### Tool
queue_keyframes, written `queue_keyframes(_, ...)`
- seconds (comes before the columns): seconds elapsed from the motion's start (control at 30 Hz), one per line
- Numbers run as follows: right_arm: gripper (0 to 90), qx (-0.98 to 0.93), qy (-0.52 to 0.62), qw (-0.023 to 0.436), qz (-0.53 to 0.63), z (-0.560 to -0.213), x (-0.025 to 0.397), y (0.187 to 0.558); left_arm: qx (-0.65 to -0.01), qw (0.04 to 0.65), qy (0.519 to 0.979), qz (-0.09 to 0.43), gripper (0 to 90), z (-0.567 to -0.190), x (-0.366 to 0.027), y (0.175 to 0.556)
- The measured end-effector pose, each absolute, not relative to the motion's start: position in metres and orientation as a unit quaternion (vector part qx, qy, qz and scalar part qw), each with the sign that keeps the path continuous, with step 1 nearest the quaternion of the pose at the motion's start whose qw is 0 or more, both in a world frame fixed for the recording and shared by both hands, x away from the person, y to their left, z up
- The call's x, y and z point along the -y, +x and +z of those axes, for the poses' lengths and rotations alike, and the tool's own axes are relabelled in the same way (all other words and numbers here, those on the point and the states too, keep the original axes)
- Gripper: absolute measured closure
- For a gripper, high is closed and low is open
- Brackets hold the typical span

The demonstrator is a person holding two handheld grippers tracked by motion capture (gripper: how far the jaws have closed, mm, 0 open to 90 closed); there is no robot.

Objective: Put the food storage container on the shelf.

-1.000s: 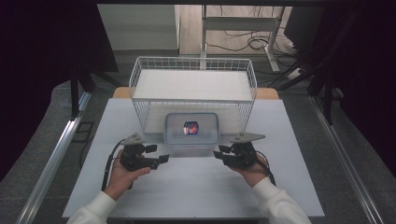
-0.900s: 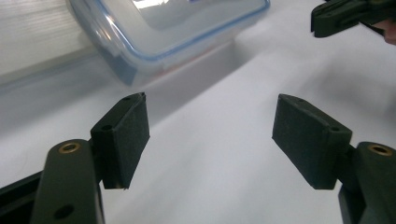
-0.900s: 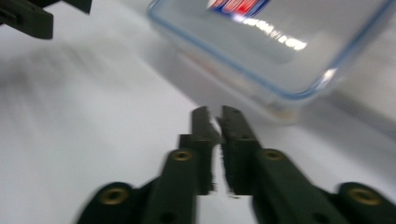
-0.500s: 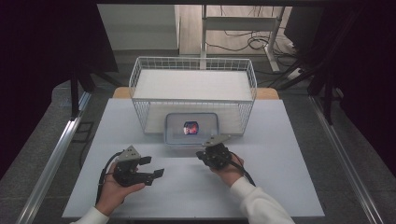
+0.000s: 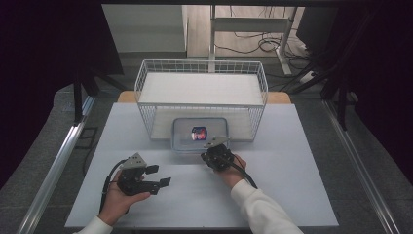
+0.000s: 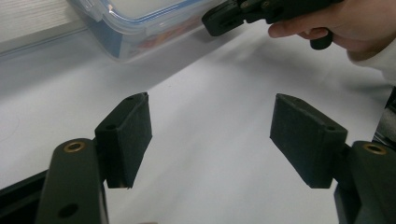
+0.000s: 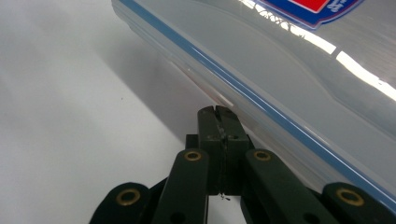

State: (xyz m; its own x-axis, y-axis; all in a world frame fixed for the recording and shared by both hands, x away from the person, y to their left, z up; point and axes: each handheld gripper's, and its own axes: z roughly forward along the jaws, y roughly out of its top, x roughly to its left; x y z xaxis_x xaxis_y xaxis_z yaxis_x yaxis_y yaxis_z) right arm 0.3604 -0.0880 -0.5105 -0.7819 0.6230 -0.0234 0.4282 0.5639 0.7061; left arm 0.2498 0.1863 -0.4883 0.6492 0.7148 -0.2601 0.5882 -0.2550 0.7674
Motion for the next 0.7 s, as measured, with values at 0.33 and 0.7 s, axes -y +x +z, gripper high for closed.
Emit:
queue_keyframes(0.33,89.0,-0.869,0.301,0.138,0.366,-0.508,0.081,0.362,-0.415,0.445,0.792,0.062,28.0,-0.49,-0.187,0.251)
queue_keyframes(0.7,89.0,-0.859,0.31,0.142,0.383,-0.501,0.079,0.367,-0.419,0.454,0.785,0.046,27.6,-0.489,-0.189,0.252)
